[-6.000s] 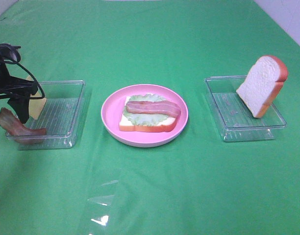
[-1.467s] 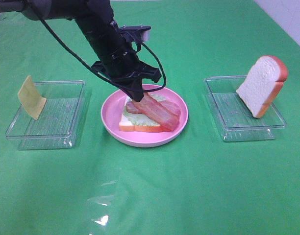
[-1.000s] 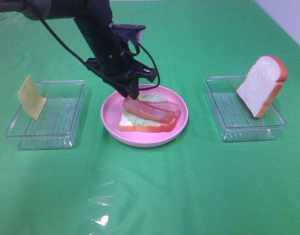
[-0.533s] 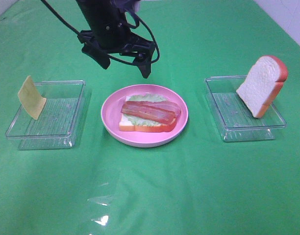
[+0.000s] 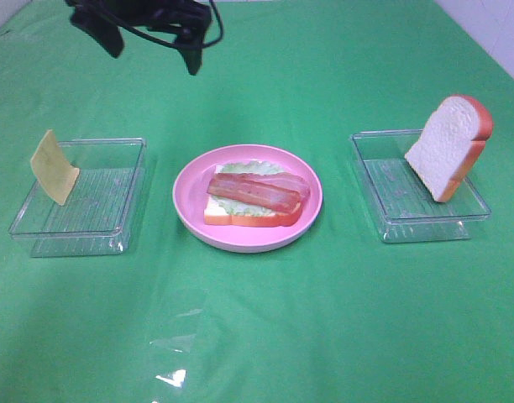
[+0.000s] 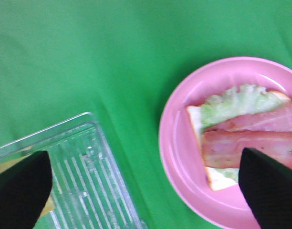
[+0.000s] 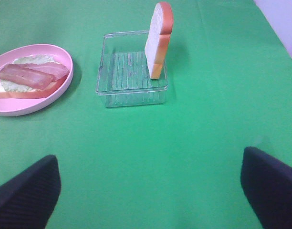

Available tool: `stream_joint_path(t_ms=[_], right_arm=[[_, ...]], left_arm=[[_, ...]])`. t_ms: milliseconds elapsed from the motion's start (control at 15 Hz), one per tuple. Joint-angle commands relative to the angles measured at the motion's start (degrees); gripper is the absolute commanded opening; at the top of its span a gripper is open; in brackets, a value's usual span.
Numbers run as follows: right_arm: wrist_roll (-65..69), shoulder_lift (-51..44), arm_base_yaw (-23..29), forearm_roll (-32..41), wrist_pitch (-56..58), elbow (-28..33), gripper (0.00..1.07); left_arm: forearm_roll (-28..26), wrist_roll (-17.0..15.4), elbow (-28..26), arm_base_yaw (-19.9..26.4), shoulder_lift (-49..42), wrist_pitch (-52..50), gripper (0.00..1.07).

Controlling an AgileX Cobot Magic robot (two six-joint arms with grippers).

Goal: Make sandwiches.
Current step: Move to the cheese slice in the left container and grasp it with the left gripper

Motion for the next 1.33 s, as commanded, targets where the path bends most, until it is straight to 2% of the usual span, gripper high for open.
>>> stream_joint_path(t_ms=[67,200,467,667,867,1333], right_arm=[[0.3,-1.4,0.0,0.1,-0.3,0.2,0.98],[0.3,-1.4,0.0,0.1,-0.3,0.2,0.98],[0.3,-1.4,0.0,0.1,-0.3,0.2,0.98],[0.3,-1.4,0.0,0.1,-0.3,0.2,0.98],[0.3,-1.4,0.0,0.1,-0.3,0.2,0.98],[0.3,-1.4,0.0,0.1,-0.3,0.2,0.98]], left_arm=[[-1.0,-0.9,5.2,6.0,-5.3,4.9,1.0],[-1.0,-0.1,11.7,12.5,-8.7,4.9,1.0],[-2.2,1.1,18.4,18.3,-8.1,4.8,1.0],[-2.7,1.1,18.5,18.8,-4.6,3.6,1.0],[-5.6,2.0,18.4,18.7,-1.4,-0.2,0.99],[-5.3,2.0,17.3,18.7,5.1,-5.3,0.97]])
